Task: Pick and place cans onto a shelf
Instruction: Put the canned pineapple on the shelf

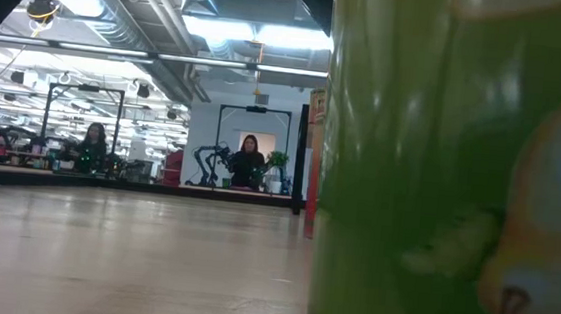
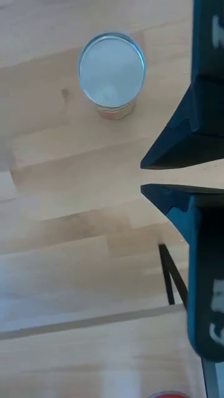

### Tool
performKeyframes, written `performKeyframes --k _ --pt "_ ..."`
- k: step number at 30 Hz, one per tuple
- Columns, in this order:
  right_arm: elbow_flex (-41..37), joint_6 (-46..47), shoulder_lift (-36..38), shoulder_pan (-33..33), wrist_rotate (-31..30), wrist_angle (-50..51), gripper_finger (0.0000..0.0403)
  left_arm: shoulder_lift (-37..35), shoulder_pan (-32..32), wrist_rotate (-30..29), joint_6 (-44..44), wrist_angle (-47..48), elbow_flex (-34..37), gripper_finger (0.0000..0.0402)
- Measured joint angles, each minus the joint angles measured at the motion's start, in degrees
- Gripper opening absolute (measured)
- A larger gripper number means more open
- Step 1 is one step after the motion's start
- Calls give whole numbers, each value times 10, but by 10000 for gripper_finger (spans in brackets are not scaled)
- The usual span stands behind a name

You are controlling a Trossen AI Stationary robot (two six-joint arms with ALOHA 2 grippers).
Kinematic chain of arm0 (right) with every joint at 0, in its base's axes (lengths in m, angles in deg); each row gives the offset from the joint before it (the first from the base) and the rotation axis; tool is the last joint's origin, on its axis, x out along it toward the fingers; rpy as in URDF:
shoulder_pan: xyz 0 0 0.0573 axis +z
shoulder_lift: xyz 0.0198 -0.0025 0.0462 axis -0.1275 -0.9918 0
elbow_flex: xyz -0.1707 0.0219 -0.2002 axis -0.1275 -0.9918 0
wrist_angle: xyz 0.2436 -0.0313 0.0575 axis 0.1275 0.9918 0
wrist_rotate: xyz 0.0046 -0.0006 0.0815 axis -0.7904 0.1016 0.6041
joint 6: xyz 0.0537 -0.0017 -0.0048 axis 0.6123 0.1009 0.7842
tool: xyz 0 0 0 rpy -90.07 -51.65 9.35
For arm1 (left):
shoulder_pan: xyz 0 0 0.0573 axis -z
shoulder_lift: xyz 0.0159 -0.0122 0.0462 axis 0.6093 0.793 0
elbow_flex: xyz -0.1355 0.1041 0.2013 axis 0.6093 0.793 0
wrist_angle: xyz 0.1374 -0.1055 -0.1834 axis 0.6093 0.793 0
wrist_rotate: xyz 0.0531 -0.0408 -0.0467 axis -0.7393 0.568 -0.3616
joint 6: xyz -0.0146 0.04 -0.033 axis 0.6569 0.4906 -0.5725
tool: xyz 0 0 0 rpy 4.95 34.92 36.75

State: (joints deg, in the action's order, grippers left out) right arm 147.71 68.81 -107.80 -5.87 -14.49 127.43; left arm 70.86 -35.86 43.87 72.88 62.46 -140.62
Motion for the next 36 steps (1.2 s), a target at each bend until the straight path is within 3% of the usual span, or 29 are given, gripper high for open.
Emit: performKeyframes --k 4,11,16,24,27,36 --pt "0 0 0 0 5 0 3 0 0 2 -2 1 0 41" --pt "-20 4 -2 0 155 5 3 -2 -1 88 -17 61 0 41" --pt "-72 32 -17 0 167 -1 8 -26 -3 127 -38 111 0 41" --pt "-148 50 -61 1 173 -56 9 -83 -2 122 -81 148 0 41" --pt "-166 48 -84 10 203 -72 10 -108 -3 116 -93 157 0 41" --pt "-196 -15 -149 81 235 -80 4 -175 -1 65 -106 191 0 41"
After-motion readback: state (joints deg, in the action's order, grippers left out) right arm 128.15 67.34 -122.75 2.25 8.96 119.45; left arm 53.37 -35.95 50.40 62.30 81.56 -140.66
